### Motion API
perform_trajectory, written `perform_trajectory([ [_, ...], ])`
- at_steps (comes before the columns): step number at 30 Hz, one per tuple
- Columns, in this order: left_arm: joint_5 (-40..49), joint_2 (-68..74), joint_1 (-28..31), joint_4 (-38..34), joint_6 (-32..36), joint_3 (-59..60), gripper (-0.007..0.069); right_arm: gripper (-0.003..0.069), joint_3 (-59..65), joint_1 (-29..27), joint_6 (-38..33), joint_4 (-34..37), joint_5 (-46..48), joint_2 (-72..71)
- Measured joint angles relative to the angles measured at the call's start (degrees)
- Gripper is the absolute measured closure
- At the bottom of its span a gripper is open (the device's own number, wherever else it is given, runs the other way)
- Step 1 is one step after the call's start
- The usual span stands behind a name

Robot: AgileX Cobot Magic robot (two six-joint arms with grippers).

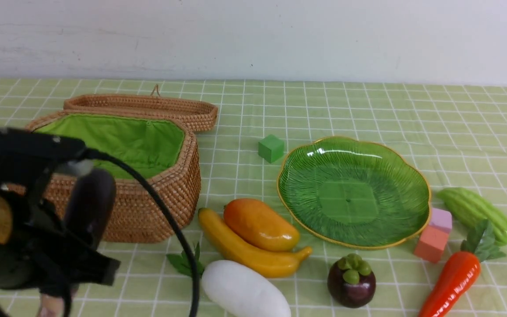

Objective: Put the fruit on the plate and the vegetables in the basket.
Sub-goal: Use the left arm to grab an eggplant and put it into the left basket

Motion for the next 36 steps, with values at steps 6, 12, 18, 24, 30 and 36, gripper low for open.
perform_trajectory([
  [6,-13.7,0.5,1.8,18.4,13.9,-0.3,0.0312,0.0552,0.0,0.0,0.0,1.5,-7.6,0.1],
  [12,-23.8,10.7,9.3,29.9,18.2,-2.6,0.0312,0.0552,0.0,0.0,0.0,1.7,-8.7,0.1],
  [18,-24.8,22.4,15.2,37.9,18.5,-6.7,0.0312,0.0552,0.0,0.0,0.0,1.8,-6.1,0.1],
  [24,-23.2,26.4,15.8,48.3,18.6,-6.9,0.0312,0.0545,0.0,0.0,0.0,1.8,-5.5,0.1],
  [30,-23.3,26.4,15.8,49.5,17.0,-7.2,0.0159,0.0543,0.0,0.0,0.0,1.8,-7.8,0.1],
  [36,-23.5,25.0,15.8,49.3,13.1,-7.2,0.0014,0.054,0.0,0.0,0.0,1.8,-7.8,0.1],
])
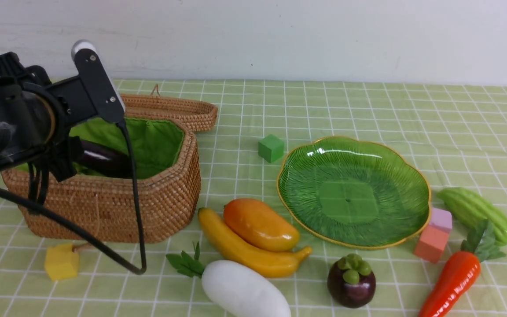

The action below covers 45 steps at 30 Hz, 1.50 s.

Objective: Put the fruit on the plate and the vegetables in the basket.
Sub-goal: Use the left arm to grab an eggplant and put it into the left basket, then take a daikon with your left arm and place it on the basket on the left.

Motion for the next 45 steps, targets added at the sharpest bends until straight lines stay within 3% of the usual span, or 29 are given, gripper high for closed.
perform_trajectory([
  [4,1.0,-3.2,-0.3,-5.4,-3.8,0.1,0.0032,0.0536,0.0,0.0,0.0,0.0,0.3,0.0],
  [7,6.3,-8.5,-3.6,-18.2,-7.9,0.1,0.0152,0.0533,0.0,0.0,0.0,-0.1,1.3,0.0],
  [9,11.4,-11.8,-8.0,-28.1,-8.0,0.1,0.0297,0.0532,0.0,0.0,0.0,-0.2,2.5,0.0],
  [10,11.9,-12.4,-8.5,-29.0,-7.7,0.1,0.0327,0.0532,0.0,0.0,0.0,-0.3,2.5,0.0],
  [11,15.0,-14.3,-12.2,-35.1,-4.8,0.1,0.0432,0.0532,0.0,0.0,0.0,-0.6,3.7,0.0],
  [14,19.5,-16.5,-21.9,-47.7,9.3,0.8,0.0624,0.0529,0.0,0.0,0.0,-1.2,7.9,0.0],
  [15,19.7,-16.5,-22.5,-48.5,10.4,0.8,0.0624,0.0528,0.0,0.0,0.0,-1.3,8.6,0.0],
  [16,20.3,-16.2,-26.4,-53.4,17.8,1.4,0.0638,0.0526,0.0,0.0,0.0,-1.4,11.2,0.0],
  [18,20.4,-14.7,-31.0,-59.1,28.2,1.8,0.0636,0.0524,0.0,0.0,0.0,-1.5,15.4,0.0],
  [19,20.4,-14.3,-31.4,-59.5,29.2,1.8,0.0635,0.0524,0.0,0.0,0.0,-1.5,15.8,0.0],
  [20,19.6,-12.2,-33.8,-61.8,36.5,1.9,0.0608,0.0522,0.0,0.0,0.0,-1.5,18.6,0.0],
  [22,17.2,-9.4,-35.3,-63.1,43.4,2.0,0.0538,0.0522,0.0,0.0,0.0,-1.5,21.6,0.0],
  [27,8.4,-0.5,-35.8,-62.9,49.2,2.1,0.0221,0.0521,0.0,0.0,0.0,-1.8,22.8,0.0],
  [30,4.6,4.9,-35.8,-58.9,51.3,2.1,0.0042,0.0521,0.2,0.0,0.0,-1.8,22.8,-0.1],
  [32,2.5,7.8,-35.8,-55.2,51.8,2.1,-0.0017,0.0521,0.7,0.0,0.0,-1.7,22.8,-0.1],
  [37,0.6,13.0,-35.8,-48.7,51.1,2.1,-0.0026,0.0521,2.3,0.0,0.0,-1.7,22.8,-0.1],
  [45,0.4,17.6,-35.8,-44.7,49.7,1.7,0.0139,0.0521,3.0,0.0,0.0,-1.7,22.8,-0.1],
])
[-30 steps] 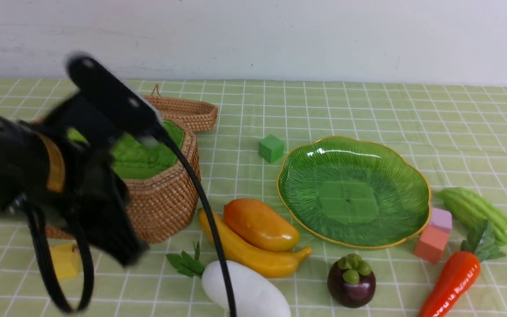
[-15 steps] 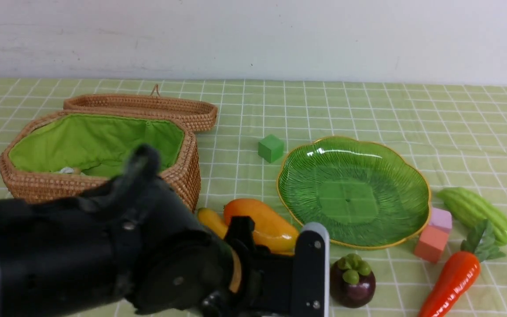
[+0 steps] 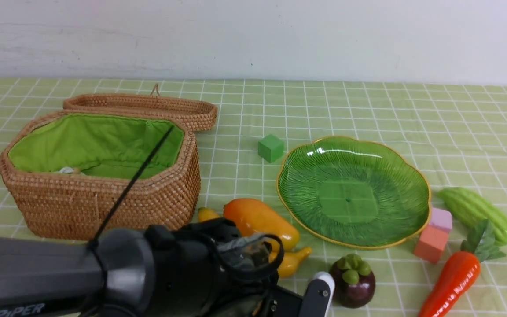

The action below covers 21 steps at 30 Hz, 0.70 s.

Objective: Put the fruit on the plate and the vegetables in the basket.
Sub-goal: Take a daikon with your left arm and place it on the basket on the left.

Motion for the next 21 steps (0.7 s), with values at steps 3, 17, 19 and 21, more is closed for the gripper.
perform_trajectory([
  [3,0.0,0.0,0.0,0.3,-0.1,0.0,0.0142,0.0521,0.0,0.0,0.0,0.0,0.0,0.0],
  [17,3.3,-1.7,0.0,0.0,-4.9,0.1,0.0142,0.0519,0.0,0.0,-0.2,0.0,0.0,0.0],
  [19,3.9,-4.1,0.0,-1.0,-5.1,0.1,0.0142,0.0519,0.0,0.0,-0.8,0.0,0.0,0.0],
  [21,4.1,-6.3,0.0,-2.3,-5.3,0.1,0.0142,0.0519,0.0,0.0,-1.3,0.0,0.0,0.0],
])
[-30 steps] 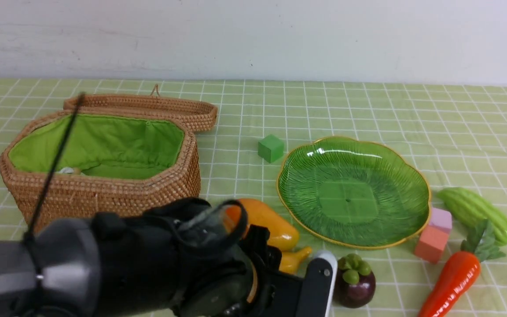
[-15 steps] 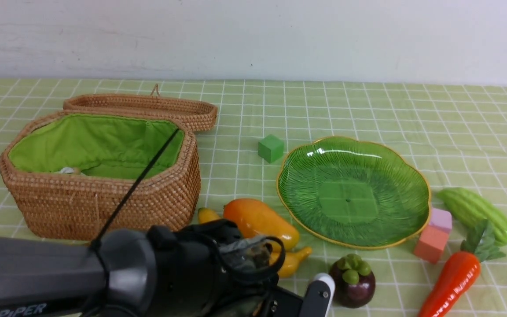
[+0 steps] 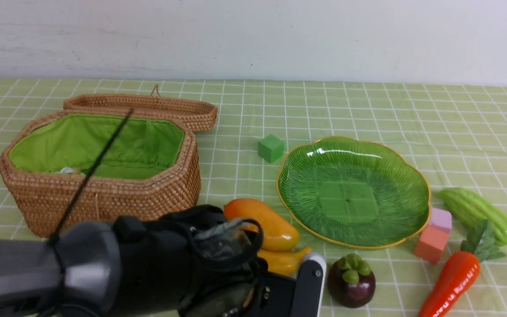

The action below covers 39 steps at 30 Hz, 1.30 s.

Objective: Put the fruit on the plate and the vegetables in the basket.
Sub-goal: Take a daikon with your left arm and place it on the basket on the left.

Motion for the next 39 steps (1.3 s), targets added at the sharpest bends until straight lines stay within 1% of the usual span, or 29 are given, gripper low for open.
perform_trajectory([
  [4,0.5,-5.1,0.0,-1.6,-0.5,0.0,0.0142,0.0519,0.0,0.0,-0.2,0.0,0.0,0.0],
  [7,2.4,-10.0,1.8,-0.2,-4.6,-0.8,0.0142,0.0519,0.0,0.0,0.5,0.0,-1.6,0.0],
  [8,2.5,-10.2,1.8,-0.2,-4.9,-1.0,0.0142,0.0518,0.0,0.0,0.6,0.0,-1.9,0.0],
  [9,2.7,-11.9,4.4,1.7,-6.9,-2.2,0.0142,0.0517,0.0,0.0,0.8,0.0,-4.6,0.0],
  [11,2.7,-13.4,9.0,4.8,-8.8,-4.7,0.0142,0.0517,0.0,0.0,0.9,0.1,-9.8,0.0],
  [13,2.3,-13.7,13.6,6.8,-9.4,-7.1,0.0142,0.0515,0.0,0.0,0.9,0.1,-14.8,0.0],
  [15,1.5,-13.4,16.8,7.3,-9.5,-8.6,0.0142,0.0515,0.0,0.0,1.0,0.1,-18.3,0.0],
  [16,-0.7,-12.3,22.2,7.8,-9.5,-10.1,0.0142,0.0515,0.0,0.0,1.0,0.1,-21.9,0.0],
  [17,-1.0,-12.1,22.2,7.8,-9.5,-10.2,0.0142,0.0515,0.0,0.0,1.0,0.1,-22.2,0.0],
  [18,-4.2,-10.3,26.4,9.0,-9.5,-10.9,0.0142,0.0515,0.0,0.0,1.0,0.2,-24.1,0.0],
  [22,-10.2,-5.9,32.2,13.7,-9.5,-11.0,0.0142,0.0515,0.0,0.0,1.0,0.4,-25.1,0.1],
  [24,-10.3,-3.8,33.6,17.3,-9.8,-11.0,0.0142,0.0515,0.0,0.0,1.0,0.4,-25.1,0.1],
  [26,-10.1,-2.9,34.0,19.2,-10.6,-11.0,0.0142,0.0515,0.0,0.0,1.0,0.2,-25.1,0.1],
  [28,-10.1,-2.7,34.2,20.2,-12.2,-11.0,0.0139,0.0516,0.0,0.0,1.0,-0.2,-25.1,0.1],
  [30,-10.3,-2.8,34.2,20.5,-13.2,-11.0,0.0119,0.0516,0.0,0.0,1.0,-0.6,-25.1,0.1],
  [31,-10.6,-3.1,34.2,20.7,-14.4,-11.0,0.0058,0.0516,0.0,0.0,1.0,-1.3,-25.1,0.1],
  [34,-10.7,-4.2,34.2,20.9,-17.2,-11.0,-0.0024,0.0516,0.0,0.0,1.0,-2.0,-25.1,0.1],
  [36,-10.1,-5.3,34.2,20.7,-18.9,-11.0,-0.0037,0.0516,0.0,0.0,1.0,-2.0,-25.1,0.1],
  [39,-8.1,-8.2,33.9,19.8,-22.7,-11.0,-0.0031,0.0516,0.0,0.0,1.0,-2.1,-25.1,0.1],
])
